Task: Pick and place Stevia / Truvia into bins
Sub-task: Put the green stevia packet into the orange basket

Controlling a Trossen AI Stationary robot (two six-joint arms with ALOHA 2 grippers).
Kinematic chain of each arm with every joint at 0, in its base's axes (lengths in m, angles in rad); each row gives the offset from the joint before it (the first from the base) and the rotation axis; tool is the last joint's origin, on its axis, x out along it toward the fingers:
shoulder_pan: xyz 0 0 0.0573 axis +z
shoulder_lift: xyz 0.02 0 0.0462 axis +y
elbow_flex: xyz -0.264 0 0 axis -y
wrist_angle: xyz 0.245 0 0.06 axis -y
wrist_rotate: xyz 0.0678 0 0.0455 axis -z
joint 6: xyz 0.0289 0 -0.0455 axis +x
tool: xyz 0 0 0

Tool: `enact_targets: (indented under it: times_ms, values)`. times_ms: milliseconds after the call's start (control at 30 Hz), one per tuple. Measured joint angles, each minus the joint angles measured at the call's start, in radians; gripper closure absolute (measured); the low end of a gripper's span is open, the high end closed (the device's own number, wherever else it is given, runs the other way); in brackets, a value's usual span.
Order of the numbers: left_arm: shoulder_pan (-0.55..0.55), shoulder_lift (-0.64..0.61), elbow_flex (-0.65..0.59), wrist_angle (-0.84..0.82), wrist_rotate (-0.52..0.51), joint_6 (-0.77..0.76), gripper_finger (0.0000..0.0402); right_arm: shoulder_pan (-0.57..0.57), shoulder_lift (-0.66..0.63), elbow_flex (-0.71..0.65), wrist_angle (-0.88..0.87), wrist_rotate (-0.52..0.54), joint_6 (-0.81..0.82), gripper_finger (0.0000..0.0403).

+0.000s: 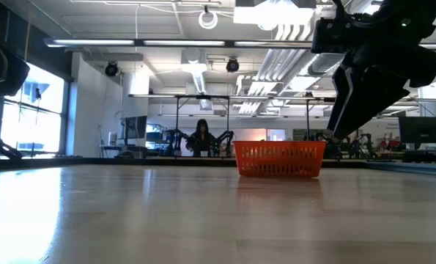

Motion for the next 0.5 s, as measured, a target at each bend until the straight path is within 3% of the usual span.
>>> enact_targets:
  times_ms: [133, 333, 400, 500]
  values:
    - [0.032, -0.002, -0.040, 0.009, -0.031, 0.050, 0.0175, 0.000, 0.000, 0.000, -0.009, -0.015, 0.026, 0.0080]
    - [0.174, -0.003, -0.065, -0.022, -0.036, 0.368, 0.0340, 0.007, 0.000, 0.000, -0.027, -0.031, 0.067, 0.0080]
    - [0.240, -0.013, -0.074, -0.040, -0.152, 0.468, 0.0374, 0.034, -0.012, 0.000, -0.036, 0.005, 0.107, 0.0080]
    - [0.369, -0.034, -0.054, -0.031, -0.334, 0.610, 0.0367, 0.090, -0.044, 0.000, -0.051, 0.082, 0.190, 0.0080]
